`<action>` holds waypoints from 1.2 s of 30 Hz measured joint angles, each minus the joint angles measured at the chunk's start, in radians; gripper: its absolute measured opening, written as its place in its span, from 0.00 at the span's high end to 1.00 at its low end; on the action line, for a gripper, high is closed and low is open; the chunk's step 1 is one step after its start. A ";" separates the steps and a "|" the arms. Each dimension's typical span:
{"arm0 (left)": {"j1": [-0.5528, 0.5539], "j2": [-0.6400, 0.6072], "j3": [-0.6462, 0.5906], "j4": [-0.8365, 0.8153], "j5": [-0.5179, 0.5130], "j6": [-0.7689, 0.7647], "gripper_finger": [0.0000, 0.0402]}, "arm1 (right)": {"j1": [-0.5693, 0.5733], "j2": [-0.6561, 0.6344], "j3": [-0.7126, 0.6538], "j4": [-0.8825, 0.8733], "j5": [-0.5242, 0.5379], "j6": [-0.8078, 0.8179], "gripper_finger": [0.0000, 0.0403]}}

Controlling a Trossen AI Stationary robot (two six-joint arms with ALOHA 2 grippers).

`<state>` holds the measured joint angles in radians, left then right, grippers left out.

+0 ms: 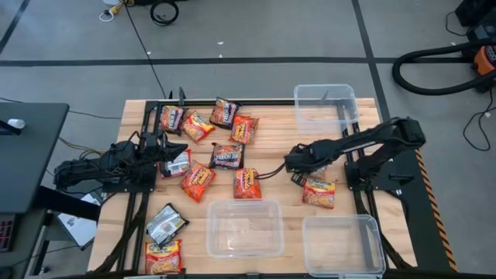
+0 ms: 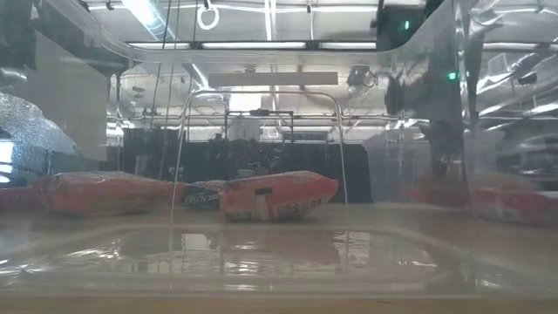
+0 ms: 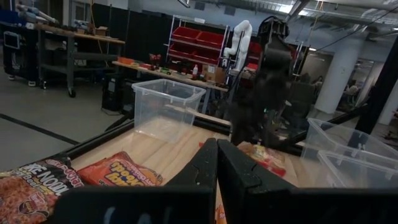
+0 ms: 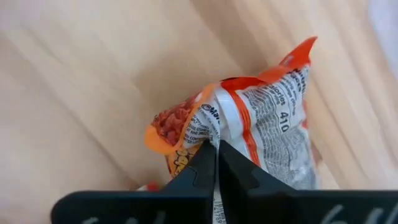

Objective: Sort Maruchan noodles
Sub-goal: Put the orange noodle pack into the bottom left transparent bin

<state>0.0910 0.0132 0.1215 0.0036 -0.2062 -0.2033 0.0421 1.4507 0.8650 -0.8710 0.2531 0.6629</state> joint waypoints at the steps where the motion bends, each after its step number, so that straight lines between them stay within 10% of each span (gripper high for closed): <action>1: 0.000 0.000 0.000 0.000 0.000 -0.001 0.97 | -0.002 -0.033 0.000 0.023 0.000 0.000 0.98; 20: -0.022 0.000 0.000 0.005 0.195 -0.078 0.97 | -0.151 -0.358 0.000 0.375 -0.462 -0.190 0.98; 36: -0.102 0.000 0.001 -0.021 0.192 -0.036 0.97 | 0.159 -0.085 0.001 0.229 -0.263 -1.097 0.98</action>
<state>-0.0106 0.0131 0.1226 -0.0172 -0.0138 -0.2394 0.2013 1.3653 0.8658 -0.6424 -0.0095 -0.4345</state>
